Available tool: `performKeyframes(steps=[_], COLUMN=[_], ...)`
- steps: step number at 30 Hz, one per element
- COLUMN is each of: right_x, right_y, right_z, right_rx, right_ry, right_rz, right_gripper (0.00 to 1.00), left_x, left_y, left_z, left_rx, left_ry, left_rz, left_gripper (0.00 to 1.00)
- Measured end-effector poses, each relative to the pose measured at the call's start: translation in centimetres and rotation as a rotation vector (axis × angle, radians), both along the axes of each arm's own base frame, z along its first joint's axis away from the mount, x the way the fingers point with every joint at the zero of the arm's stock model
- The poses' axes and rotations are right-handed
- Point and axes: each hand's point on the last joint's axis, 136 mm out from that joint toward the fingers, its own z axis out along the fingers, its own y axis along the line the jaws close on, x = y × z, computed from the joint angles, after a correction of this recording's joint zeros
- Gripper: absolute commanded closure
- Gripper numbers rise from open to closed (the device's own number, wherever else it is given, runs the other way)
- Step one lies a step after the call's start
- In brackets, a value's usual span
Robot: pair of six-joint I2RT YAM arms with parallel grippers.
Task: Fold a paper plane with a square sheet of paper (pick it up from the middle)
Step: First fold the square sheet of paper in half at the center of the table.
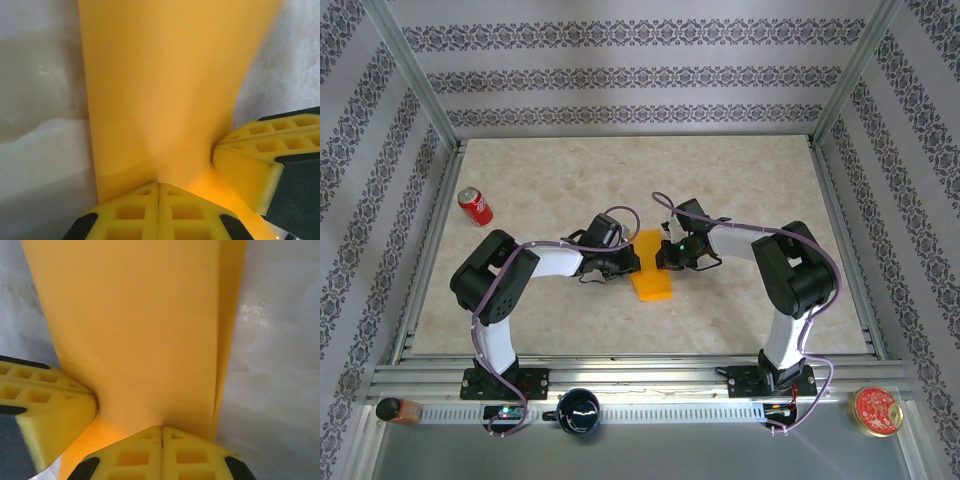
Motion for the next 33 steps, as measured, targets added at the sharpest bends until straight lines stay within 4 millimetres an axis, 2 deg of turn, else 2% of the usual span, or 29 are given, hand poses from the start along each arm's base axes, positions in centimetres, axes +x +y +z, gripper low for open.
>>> performKeyframes(steps=[10, 14, 18, 24, 30, 33], right_x=[-0.1, -0.1, -0.1, -0.1, -0.2, -0.2], right_y=[0.1, 0.1, 0.1, 0.1, 0.1, 0.1], right_z=[0.0, 0.0, 0.0, 0.0, 0.0, 0.0], right_rx=[0.012, 0.015, 0.019, 0.019, 0.019, 0.02], right_ry=[-0.002, 0.0, 0.001, -0.001, -0.001, -0.002], right_rz=[-0.003, -0.013, -0.018, -0.018, -0.018, -0.018], right_gripper=[1.0, 1.0, 1.0, 1.0, 1.0, 1.0], left_x=[0.3, 0.5, 0.9, -0.2, -2.0, -2.0], left_y=[0.1, 0.0, -1.0, -1.4, -0.2, -0.1], left_z=[0.4, 2.0, 3.7, 2.5, 0.0, -0.1], left_rx=[0.022, -0.009, -0.106, -0.129, -0.092, -0.087], left_ry=[-0.02, -0.02, -0.019, 0.034, 0.087, 0.059], left_rz=[-0.016, 0.011, 0.051, 0.067, 0.078, 0.065], left_gripper=[0.97, 0.97, 0.97, 0.97, 0.97, 0.97])
